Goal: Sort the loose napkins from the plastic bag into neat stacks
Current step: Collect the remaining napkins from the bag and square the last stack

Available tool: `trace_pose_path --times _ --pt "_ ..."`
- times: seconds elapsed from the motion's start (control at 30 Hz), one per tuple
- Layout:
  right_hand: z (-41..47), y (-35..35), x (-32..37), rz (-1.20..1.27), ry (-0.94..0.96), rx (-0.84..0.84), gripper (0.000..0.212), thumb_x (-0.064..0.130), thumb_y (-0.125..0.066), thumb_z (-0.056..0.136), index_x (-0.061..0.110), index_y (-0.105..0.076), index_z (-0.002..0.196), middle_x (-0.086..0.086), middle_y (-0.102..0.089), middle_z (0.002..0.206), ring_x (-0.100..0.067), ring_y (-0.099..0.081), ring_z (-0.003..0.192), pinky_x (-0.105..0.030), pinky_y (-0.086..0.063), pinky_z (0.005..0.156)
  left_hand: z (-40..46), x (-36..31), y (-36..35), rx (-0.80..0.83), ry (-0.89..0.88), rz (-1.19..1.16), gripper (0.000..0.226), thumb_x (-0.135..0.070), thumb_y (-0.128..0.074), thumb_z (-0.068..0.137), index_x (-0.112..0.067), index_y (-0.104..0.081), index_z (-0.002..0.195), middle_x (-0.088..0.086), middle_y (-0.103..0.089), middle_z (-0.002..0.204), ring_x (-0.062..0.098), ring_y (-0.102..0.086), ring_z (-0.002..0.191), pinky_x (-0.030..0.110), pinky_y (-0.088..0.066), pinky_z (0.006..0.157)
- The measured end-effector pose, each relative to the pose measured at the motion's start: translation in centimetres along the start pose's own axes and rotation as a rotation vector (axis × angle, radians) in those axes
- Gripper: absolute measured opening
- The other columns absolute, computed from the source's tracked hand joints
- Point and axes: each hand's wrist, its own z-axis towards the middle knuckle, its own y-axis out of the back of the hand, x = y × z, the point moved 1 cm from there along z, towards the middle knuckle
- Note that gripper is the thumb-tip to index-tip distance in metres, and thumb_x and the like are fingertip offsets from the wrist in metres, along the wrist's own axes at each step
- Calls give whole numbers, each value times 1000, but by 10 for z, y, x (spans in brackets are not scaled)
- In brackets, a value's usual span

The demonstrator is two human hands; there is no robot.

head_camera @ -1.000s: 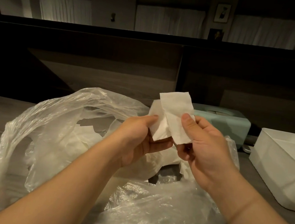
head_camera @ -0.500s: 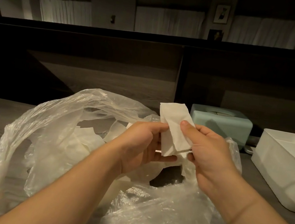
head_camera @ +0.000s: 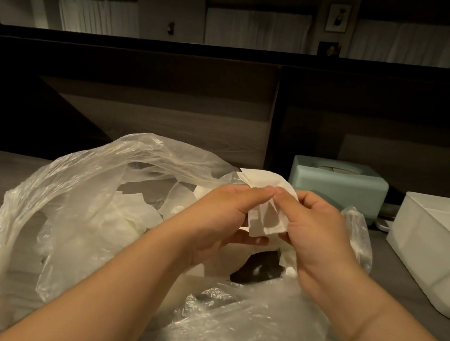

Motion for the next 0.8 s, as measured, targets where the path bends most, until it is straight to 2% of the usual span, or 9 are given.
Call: trace_pose_path --times 0.07,0.13,0.23,0.3,0.43,0.57,0.7,0.8 --pt "-1 0 0 -19 17 2 14 31 -72 93 23 -75 82 1 -77 85 -28 -71 97 -55 -57 93 1 1 1 -15 -3 6 32 -34 -54 106 -13 -75 117 10 -76 116 18 -71 101 44 -60 94" --pt "-1 -1 0 -36 32 0 10 35 -72 92 25 -73 93 1 -76 92 -26 -70 99 -49 -57 92 2 2 1 -50 0 -6 32 -35 -54 106 -14 -74 119 9 -75 118 20 -71 106 43 -61 91" --pt "2 0 1 -44 -4 14 24 42 -72 91 26 -67 109 1 -73 105 -23 -66 105 -44 -55 93 4 1 1 -71 -10 -61 32 -34 -53 105 -16 -71 124 9 -74 121 21 -69 109 45 -57 95" --pt "1 0 5 -21 -43 90 21 41 -70 92 26 -71 106 1 -76 100 -24 -68 100 -43 -52 89 3 -1 1 -60 -20 -114 34 -32 -51 106 -13 -70 127 10 -73 123 19 -67 107 48 -53 103" --pt "-1 1 10 -24 -45 197 16 36 -66 95 24 -77 98 6 -77 83 -15 -68 83 -38 -48 80 1 -1 4 -41 -20 -187 38 -32 -48 105 -12 -66 131 10 -72 127 23 -65 116 54 -45 112" --pt "1 3 9 32 -48 225 15 29 -66 95 20 -77 102 1 -78 89 -17 -67 84 -36 -46 75 2 -2 7 -37 -42 -251 40 -31 -49 103 -7 -66 130 16 -69 131 32 -63 126 58 -42 114" --pt "-3 2 10 93 -135 352 19 22 -64 97 13 -75 110 -5 -73 87 -19 -61 73 -33 -45 65 -3 -6 6 54 -29 -305 49 -35 -53 94 -12 -66 134 12 -70 132 26 -65 121 45 -48 107" --pt "-8 -2 11 87 -213 435 26 30 -61 99 10 -72 112 -6 -69 81 -17 -59 62 -34 -46 60 -4 -8 7 34 2 -368 41 -31 -42 105 -14 -65 135 4 -71 131 23 -65 126 42 -49 108"
